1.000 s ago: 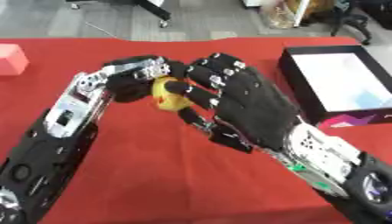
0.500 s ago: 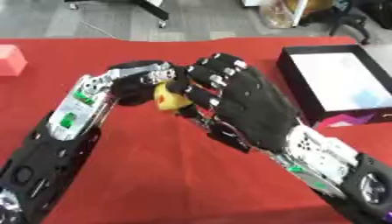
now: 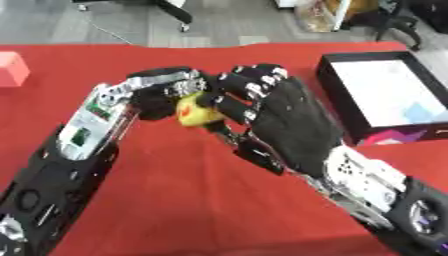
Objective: Pick up the objects with one hand, pass them to the other hand, and then place them into the box on the other side of the table.
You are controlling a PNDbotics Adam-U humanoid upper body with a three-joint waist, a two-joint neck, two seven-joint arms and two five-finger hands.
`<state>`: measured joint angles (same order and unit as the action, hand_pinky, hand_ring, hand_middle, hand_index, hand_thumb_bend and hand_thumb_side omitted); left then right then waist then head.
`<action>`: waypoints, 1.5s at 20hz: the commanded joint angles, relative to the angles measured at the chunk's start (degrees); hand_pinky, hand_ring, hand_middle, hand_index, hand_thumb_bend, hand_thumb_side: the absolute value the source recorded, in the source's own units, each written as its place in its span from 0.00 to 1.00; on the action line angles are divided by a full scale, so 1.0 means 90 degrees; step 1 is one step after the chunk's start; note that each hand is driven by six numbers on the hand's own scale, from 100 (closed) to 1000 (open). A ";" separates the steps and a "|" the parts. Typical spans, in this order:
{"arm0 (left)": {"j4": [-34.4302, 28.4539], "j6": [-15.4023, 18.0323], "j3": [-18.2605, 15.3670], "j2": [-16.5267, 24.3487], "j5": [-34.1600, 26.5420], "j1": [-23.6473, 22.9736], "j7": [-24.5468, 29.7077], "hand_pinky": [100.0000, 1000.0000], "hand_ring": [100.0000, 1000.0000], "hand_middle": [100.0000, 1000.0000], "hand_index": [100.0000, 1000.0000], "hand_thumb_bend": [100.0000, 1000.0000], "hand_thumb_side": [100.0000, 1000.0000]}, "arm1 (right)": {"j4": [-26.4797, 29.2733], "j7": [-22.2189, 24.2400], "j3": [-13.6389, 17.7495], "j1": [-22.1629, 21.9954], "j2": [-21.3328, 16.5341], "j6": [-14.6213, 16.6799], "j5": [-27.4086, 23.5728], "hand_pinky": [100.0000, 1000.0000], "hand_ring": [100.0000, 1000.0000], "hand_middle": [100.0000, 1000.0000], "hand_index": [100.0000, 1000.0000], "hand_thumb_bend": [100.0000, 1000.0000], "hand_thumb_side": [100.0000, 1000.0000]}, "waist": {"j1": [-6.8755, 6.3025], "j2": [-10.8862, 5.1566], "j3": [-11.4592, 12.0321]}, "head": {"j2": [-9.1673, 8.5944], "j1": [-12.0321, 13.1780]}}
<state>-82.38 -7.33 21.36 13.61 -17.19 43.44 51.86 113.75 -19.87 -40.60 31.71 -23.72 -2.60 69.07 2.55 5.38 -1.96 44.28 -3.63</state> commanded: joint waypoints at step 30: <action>-0.2034 0.1078 -0.3927 0.0949 -0.0018 -0.2316 -0.2273 0.69 0.69 0.62 0.74 0.00 0.82 | -0.1873 -0.0125 0.3887 -0.1213 -0.1969 -0.2356 -0.2497 0.24 0.65 0.12 0.47 0.00 0.00 | -0.0222 -0.0120 0.0464 | -0.0018 -0.1370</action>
<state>-98.23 2.90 -12.02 21.55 -17.71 22.10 32.46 97.77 -21.69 -7.96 19.77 -38.73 -22.76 47.66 0.52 5.05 2.44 44.28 -15.41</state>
